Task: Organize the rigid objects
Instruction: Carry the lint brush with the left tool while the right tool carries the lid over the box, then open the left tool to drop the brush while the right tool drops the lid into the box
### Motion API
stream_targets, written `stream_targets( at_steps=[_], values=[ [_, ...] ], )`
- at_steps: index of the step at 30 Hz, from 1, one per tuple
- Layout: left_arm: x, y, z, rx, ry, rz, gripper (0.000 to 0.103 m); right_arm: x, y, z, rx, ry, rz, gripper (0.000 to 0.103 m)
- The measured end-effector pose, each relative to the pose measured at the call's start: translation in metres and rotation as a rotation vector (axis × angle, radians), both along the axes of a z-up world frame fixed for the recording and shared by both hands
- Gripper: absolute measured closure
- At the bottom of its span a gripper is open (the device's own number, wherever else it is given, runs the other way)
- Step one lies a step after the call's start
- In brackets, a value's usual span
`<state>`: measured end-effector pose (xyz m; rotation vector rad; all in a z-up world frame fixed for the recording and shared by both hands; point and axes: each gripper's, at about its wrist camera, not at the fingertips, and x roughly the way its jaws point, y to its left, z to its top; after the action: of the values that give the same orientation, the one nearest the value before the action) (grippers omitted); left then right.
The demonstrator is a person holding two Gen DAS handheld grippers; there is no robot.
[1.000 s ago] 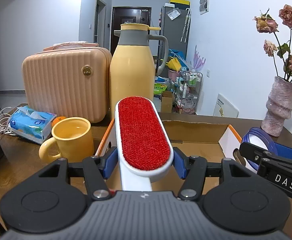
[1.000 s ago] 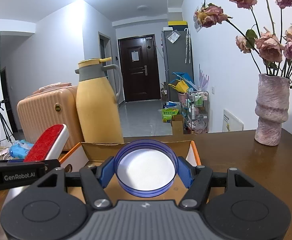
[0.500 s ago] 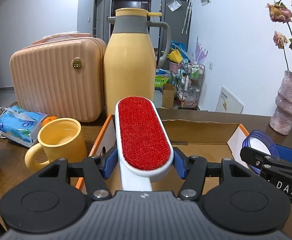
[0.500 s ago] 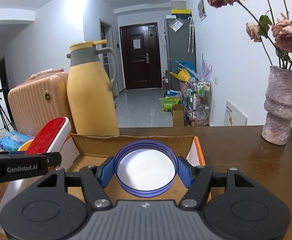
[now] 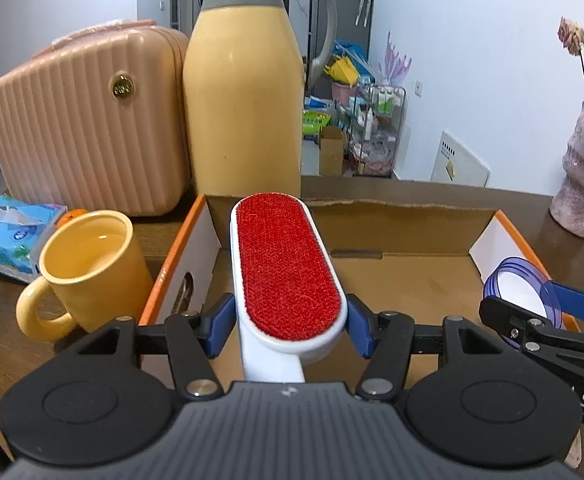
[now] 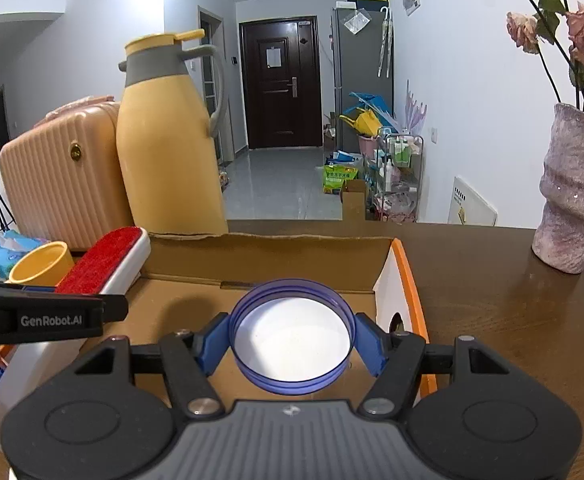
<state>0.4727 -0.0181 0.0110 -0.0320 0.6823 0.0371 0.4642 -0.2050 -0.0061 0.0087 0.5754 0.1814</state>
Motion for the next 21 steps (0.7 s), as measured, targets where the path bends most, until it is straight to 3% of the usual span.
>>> stream_targets(
  at_steps=[8, 10, 12, 13, 14, 16, 21],
  values=[
    [0.001, -0.001, -0.001, 0.012, 0.009, -0.016, 0.043, 0.001, 0.002, -0.003, -0.017, 0.011, 0.004, 0.037],
    [0.0, -0.002, 0.0, 0.014, 0.011, -0.017, 0.036, 0.002, 0.004, -0.003, -0.024, 0.018, 0.001, 0.037],
    [-0.002, -0.001, 0.003, 0.024, -0.008, -0.004, 0.007, 0.004, 0.005, -0.003, -0.034, 0.028, -0.006, 0.028],
    [-0.005, 0.0, 0.006, 0.031, -0.029, 0.009, 0.001, 0.004, 0.005, -0.003, -0.043, 0.027, -0.016, 0.015],
    [-0.009, 0.001, 0.01, 0.038, -0.055, 0.026, 0.0, 0.004, 0.005, -0.002, -0.045, 0.022, -0.023, 0.008],
    [-0.015, 0.005, 0.017, 0.038, -0.096, 0.051, 0.0, 0.004, 0.004, 0.0, -0.032, 0.018, -0.028, 0.006],
    [-0.017, 0.011, 0.021, 0.022, -0.101, 0.075, 0.0, 0.002, 0.001, 0.002, -0.024, 0.012, -0.028, 0.0]
  ],
)
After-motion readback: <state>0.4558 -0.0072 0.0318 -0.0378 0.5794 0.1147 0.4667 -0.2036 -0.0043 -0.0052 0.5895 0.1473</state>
